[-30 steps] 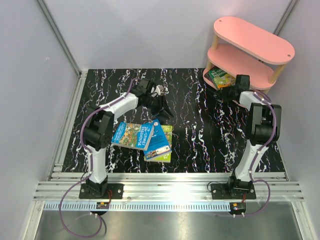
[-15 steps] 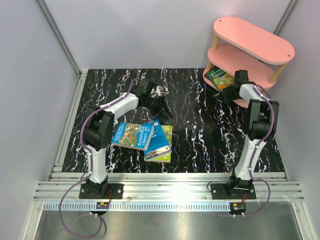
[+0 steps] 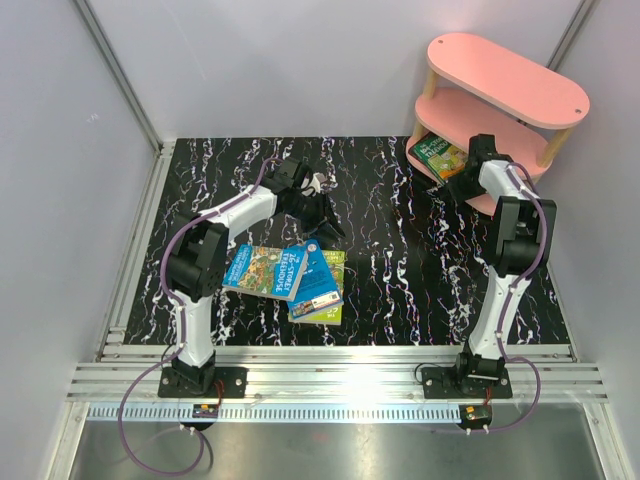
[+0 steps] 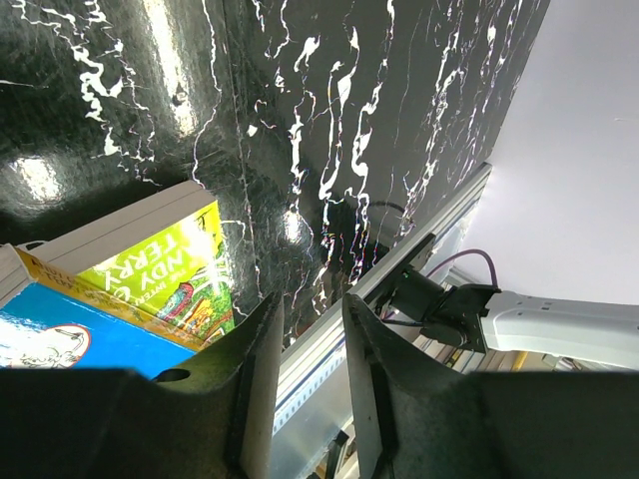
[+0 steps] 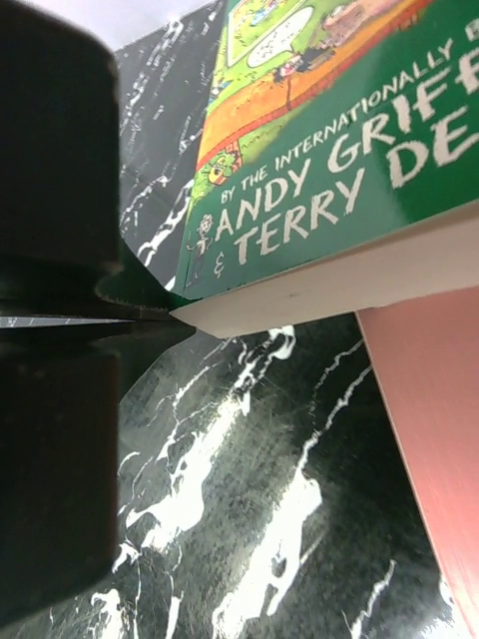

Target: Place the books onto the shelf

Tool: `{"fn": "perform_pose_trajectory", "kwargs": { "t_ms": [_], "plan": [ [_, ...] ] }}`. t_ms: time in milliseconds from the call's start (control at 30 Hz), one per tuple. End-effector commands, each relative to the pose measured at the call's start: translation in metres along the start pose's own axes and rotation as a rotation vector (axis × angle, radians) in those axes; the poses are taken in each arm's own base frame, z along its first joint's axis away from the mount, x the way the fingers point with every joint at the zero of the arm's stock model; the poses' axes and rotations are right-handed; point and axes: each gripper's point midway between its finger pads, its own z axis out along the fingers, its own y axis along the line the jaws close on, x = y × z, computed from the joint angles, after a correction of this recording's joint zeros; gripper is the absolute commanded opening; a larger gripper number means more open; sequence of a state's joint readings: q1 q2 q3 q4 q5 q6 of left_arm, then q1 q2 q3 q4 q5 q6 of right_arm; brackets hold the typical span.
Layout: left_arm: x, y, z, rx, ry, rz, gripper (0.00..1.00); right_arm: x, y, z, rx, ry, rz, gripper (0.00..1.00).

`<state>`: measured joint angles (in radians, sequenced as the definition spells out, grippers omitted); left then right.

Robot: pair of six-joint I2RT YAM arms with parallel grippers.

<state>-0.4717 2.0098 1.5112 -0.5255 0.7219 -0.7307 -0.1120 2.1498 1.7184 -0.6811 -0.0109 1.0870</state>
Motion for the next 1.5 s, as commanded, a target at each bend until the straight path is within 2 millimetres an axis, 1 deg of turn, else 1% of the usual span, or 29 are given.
{"fn": "perform_pose_trajectory", "kwargs": {
  "t_ms": [0, 33, 167, 200, 400, 433, 567, 600, 733, 767, 800, 833, 900, 1033, 1167, 1200, 1233, 1267, 1300, 1333, 1367, 1400, 1433, 1467],
  "plan": [
    [-0.002, -0.014, -0.008, 0.02, -0.025, 0.027, 0.33, -0.048, 0.037, -0.027, -0.077, -0.202, -0.05, 0.0],
    [-0.002, -0.014, -0.008, 0.017, -0.024, 0.025, 0.32, -0.051, 0.036, -0.026, -0.068, -0.214, -0.041, 0.0],
    [-0.001, -0.013, -0.008, 0.009, -0.023, 0.028, 0.32, -0.056, 0.043, -0.027, -0.083, -0.234, -0.029, 0.0],
    [0.0, -0.012, -0.009, 0.006, -0.022, 0.026, 0.32, -0.058, 0.05, -0.029, -0.113, -0.242, -0.028, 0.0],
    [0.003, -0.011, -0.008, 0.0, -0.017, 0.026, 0.32, -0.066, 0.07, -0.032, -0.186, -0.266, -0.014, 0.0],
    [0.003, -0.012, -0.008, 0.001, -0.018, 0.03, 0.32, -0.068, 0.075, -0.035, -0.199, -0.273, -0.018, 0.0],
    [0.005, -0.011, -0.009, -0.004, -0.02, 0.03, 0.32, -0.078, 0.079, -0.041, -0.197, -0.322, -0.012, 0.0],
    [0.005, -0.011, -0.01, -0.006, -0.021, 0.03, 0.32, -0.081, 0.082, -0.042, -0.211, -0.335, -0.007, 0.0],
    [0.009, -0.009, -0.01, -0.012, -0.017, 0.03, 0.31, -0.091, 0.095, -0.041, -0.245, -0.376, -0.006, 0.0],
    [0.011, -0.01, -0.009, -0.013, -0.015, 0.032, 0.31, -0.092, 0.097, -0.039, -0.249, -0.379, -0.005, 0.0],
    [0.013, -0.008, -0.009, -0.016, -0.009, 0.028, 0.31, -0.093, 0.098, -0.032, -0.247, -0.378, -0.006, 0.0],
    [0.014, -0.009, -0.01, -0.015, -0.013, 0.035, 0.31, -0.094, 0.103, -0.034, -0.26, -0.384, -0.007, 0.0],
    [0.016, -0.008, -0.01, -0.018, -0.013, 0.033, 0.31, -0.097, 0.108, -0.03, -0.279, -0.394, -0.002, 0.0],
    [0.024, -0.002, -0.01, -0.027, -0.007, 0.026, 0.31, -0.097, 0.122, -0.029, -0.337, -0.405, 0.002, 0.0],
    [0.027, 0.001, -0.01, -0.028, -0.009, 0.025, 0.31, -0.085, 0.133, -0.024, -0.383, -0.359, -0.014, 0.02],
    [0.027, 0.001, -0.01, -0.027, -0.01, 0.026, 0.31, -0.083, 0.139, -0.028, -0.415, -0.353, -0.019, 0.03],
    [0.026, 0.001, -0.01, -0.027, -0.013, 0.026, 0.31, -0.073, 0.14, -0.026, -0.434, -0.31, -0.033, 0.03],
    [0.026, 0.0, -0.01, -0.024, -0.015, 0.031, 0.31, -0.069, 0.143, -0.027, -0.454, -0.29, -0.039, 0.03],
    [0.026, 0.0, -0.01, -0.024, -0.015, 0.031, 0.31, -0.062, 0.154, -0.039, -0.52, -0.261, -0.054, 0.04],
    [0.025, 0.001, -0.009, -0.023, -0.016, 0.029, 0.31, -0.054, 0.148, -0.035, -0.521, -0.242, -0.061, 0.07],
    [0.023, 0.0, -0.009, -0.019, -0.022, 0.031, 0.31, -0.047, 0.152, -0.041, -0.556, -0.213, -0.074, 0.08],
    [0.024, 0.0, -0.008, -0.018, -0.02, 0.031, 0.31, -0.039, 0.161, -0.059, -0.617, -0.196, -0.09, 0.1],
    [0.023, -0.001, -0.007, -0.014, -0.019, 0.028, 0.31, -0.032, 0.154, -0.057, -0.614, -0.175, -0.096, 0.14],
    [0.021, -0.003, -0.007, -0.007, -0.025, 0.035, 0.31, -0.028, 0.153, -0.06, -0.622, -0.161, -0.103, 0.15]
  ]
}}
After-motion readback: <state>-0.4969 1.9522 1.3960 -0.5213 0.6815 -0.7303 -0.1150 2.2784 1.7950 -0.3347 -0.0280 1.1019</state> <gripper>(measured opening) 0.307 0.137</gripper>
